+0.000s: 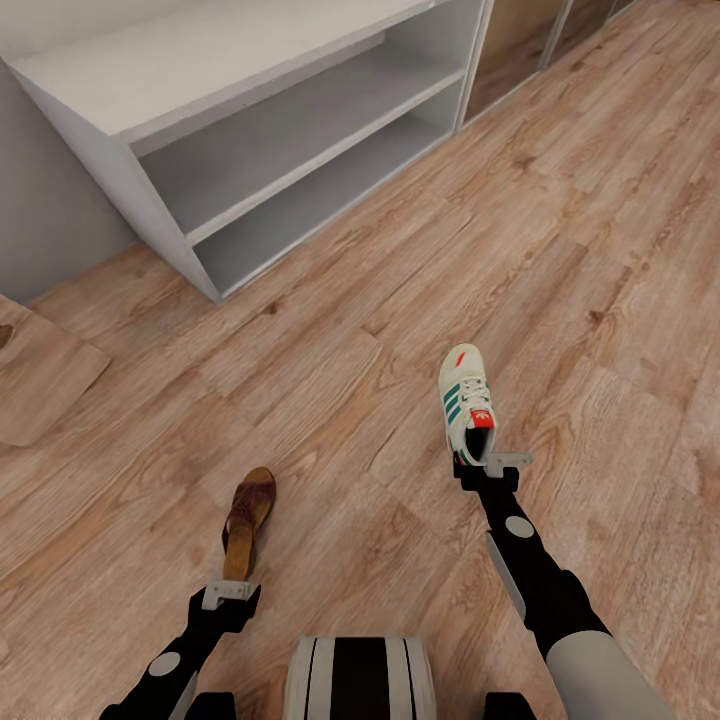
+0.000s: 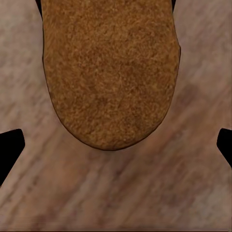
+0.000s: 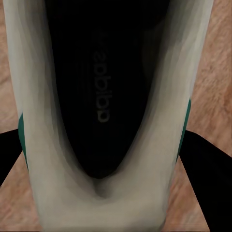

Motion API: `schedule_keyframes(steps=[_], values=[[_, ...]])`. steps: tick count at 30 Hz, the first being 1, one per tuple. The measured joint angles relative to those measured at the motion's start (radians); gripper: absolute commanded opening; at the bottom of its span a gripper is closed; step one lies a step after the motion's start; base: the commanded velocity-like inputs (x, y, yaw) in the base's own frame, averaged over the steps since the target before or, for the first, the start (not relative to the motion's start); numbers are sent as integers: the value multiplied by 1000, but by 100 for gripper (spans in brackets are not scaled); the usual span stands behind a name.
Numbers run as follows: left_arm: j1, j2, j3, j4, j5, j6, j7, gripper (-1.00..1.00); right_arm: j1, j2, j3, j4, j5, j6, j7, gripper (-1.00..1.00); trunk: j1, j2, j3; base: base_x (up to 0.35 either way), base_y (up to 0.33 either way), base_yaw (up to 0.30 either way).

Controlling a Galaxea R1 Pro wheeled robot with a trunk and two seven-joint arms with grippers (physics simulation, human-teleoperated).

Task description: Pick up the two gym shoes and the two sandals from the corridor floor and place them onto the hallstand (shoe rack) in the corridor, making sure they are on the rack and not on the floor. Arrange them so the two gym shoes are next to each other and the two sandals are next to each other.

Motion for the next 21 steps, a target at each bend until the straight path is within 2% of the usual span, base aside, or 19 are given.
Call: schedule_keyframes(steps=[11, 21], values=[[0, 1, 4, 0, 2, -1, 0, 100, 0, 0, 0, 0, 0, 0, 0, -100, 0, 0, -9, 0, 0, 0], [0, 2, 4, 0, 2, -2, 0, 100, 0, 0, 0, 0, 0, 0, 0, -100, 0, 0, -10, 72, 0, 0]])
